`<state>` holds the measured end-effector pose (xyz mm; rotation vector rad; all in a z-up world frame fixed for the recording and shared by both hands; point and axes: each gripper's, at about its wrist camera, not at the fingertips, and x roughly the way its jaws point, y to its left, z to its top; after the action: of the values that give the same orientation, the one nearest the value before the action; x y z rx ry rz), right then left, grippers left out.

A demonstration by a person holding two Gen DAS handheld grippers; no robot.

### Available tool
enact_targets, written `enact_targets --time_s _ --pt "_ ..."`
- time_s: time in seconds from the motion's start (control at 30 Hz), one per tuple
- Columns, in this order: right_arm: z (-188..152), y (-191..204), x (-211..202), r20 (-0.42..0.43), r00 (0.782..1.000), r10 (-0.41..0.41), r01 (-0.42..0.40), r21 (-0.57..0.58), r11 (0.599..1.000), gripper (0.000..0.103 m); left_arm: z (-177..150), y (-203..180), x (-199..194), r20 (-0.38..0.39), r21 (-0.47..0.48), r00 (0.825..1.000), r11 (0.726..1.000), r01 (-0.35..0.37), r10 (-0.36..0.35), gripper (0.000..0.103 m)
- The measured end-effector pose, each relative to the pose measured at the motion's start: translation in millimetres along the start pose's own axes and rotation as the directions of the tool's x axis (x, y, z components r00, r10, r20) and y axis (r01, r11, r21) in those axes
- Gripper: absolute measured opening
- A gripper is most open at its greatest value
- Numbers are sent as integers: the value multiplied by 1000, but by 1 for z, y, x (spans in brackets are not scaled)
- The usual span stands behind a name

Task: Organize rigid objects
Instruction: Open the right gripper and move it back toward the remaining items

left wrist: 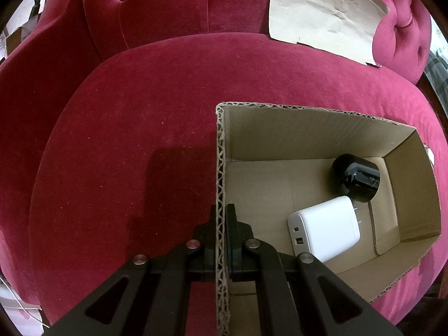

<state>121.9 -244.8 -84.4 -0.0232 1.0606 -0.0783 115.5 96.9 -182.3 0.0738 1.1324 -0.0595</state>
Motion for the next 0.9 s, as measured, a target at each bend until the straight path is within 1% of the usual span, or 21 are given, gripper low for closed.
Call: enact_targets --time_s 0.2,0.33,0.57,0.73,0.9 --pt "-9 -27 15 -28 999 -37 37 25 999 103 0 0 0 1 -1 1000 1000 -3 3 3" --pt "-16 -37 25 -50 998 -36 37 27 999 103 0 -1 0 1 0 1000 1000 -3 3 3" --pt "-28 -46 40 -71 997 -29 30 14 999 103 0 0 0 1 -1 1000 1000 -4 4 3" --pt "-43 -51 56 -112 993 -24 24 -1 1000 103 0 -1 0 1 0 1000 1000 -5 5 4" --pt "-51 -55 69 -135 991 -20 21 2 1000 103 1 0 0 2 0 1000 1000 -6 6 4"
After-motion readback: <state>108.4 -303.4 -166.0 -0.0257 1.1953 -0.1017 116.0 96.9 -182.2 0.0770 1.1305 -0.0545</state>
